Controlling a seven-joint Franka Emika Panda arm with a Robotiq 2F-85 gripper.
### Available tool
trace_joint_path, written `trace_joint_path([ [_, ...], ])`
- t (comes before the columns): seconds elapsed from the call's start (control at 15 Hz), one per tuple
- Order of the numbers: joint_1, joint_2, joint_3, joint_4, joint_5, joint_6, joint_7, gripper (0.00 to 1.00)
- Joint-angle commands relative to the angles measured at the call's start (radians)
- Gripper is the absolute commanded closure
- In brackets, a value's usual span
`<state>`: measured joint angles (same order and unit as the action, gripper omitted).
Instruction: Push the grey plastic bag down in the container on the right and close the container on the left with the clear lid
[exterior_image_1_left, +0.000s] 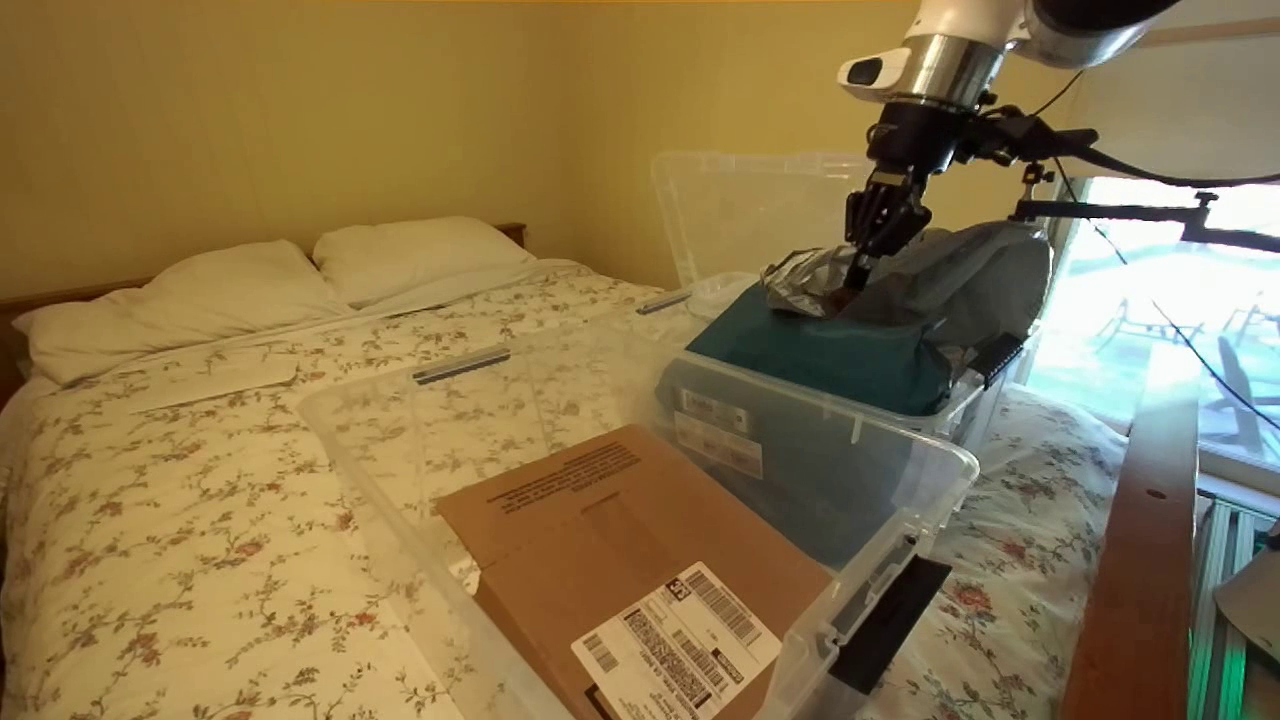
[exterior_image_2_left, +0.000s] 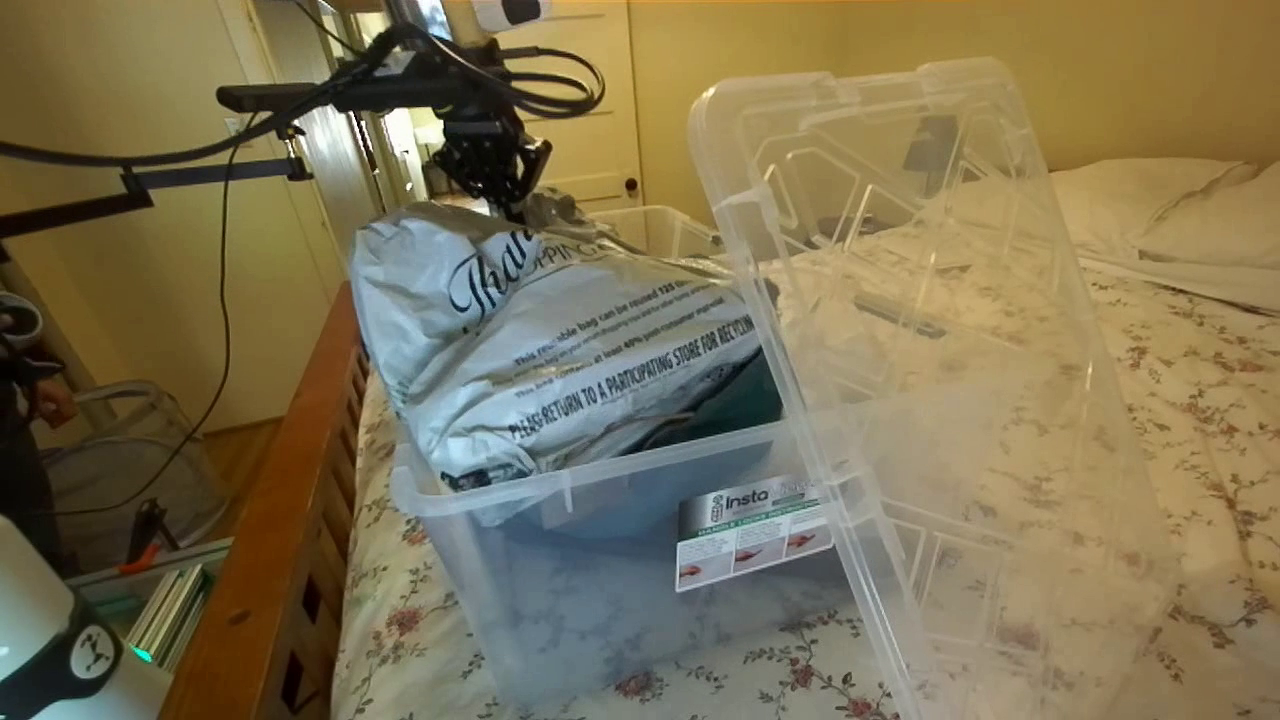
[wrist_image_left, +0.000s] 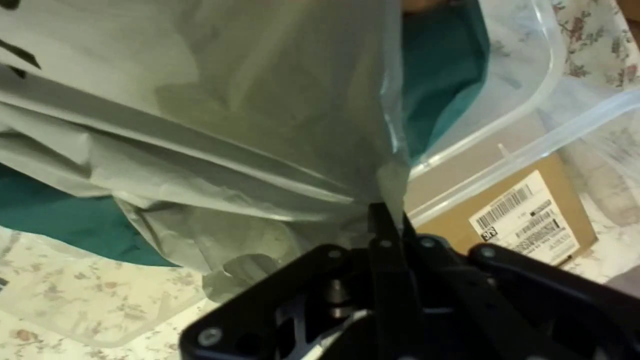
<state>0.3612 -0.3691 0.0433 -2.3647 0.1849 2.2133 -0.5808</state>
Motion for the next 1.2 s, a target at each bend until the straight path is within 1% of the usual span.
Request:
trace_joint_path([
  [0.0,0.053,0.153,0.009,0.070,0.182,-0.009,-0.104,1.00],
  [0.13,0.047,0.234,0.036,0.079,0.244,-0.025,-0.127,1.00],
  [0.2,0.038,0.263,0.052,0.089,0.258,-0.053,-0.135,1.00],
  [0.27,-0.008,0.172,0.058,0.035,0.189,-0.008,-0.110,0.99],
  [0.4,-0.013,0.229,0.077,0.056,0.212,-0.012,-0.120,0.99],
  [0.6,-0.015,0.245,0.080,0.077,0.213,-0.029,-0.120,1.00],
  [0.67,-0.023,0.237,0.088,0.059,0.201,0.023,-0.081,1.00],
  [0.73,-0.042,0.236,0.098,0.047,0.181,0.111,-0.009,1.00],
  [0.87,-0.069,0.269,0.095,0.065,0.179,0.197,0.035,1.00],
  [0.93,-0.084,0.296,0.095,0.076,0.157,0.246,0.069,1.00],
  [1.07,-0.114,0.365,0.097,0.105,0.074,0.340,0.166,1.00],
  [1.13,-0.131,0.411,0.097,0.122,0.000,0.374,0.229,1.00],
])
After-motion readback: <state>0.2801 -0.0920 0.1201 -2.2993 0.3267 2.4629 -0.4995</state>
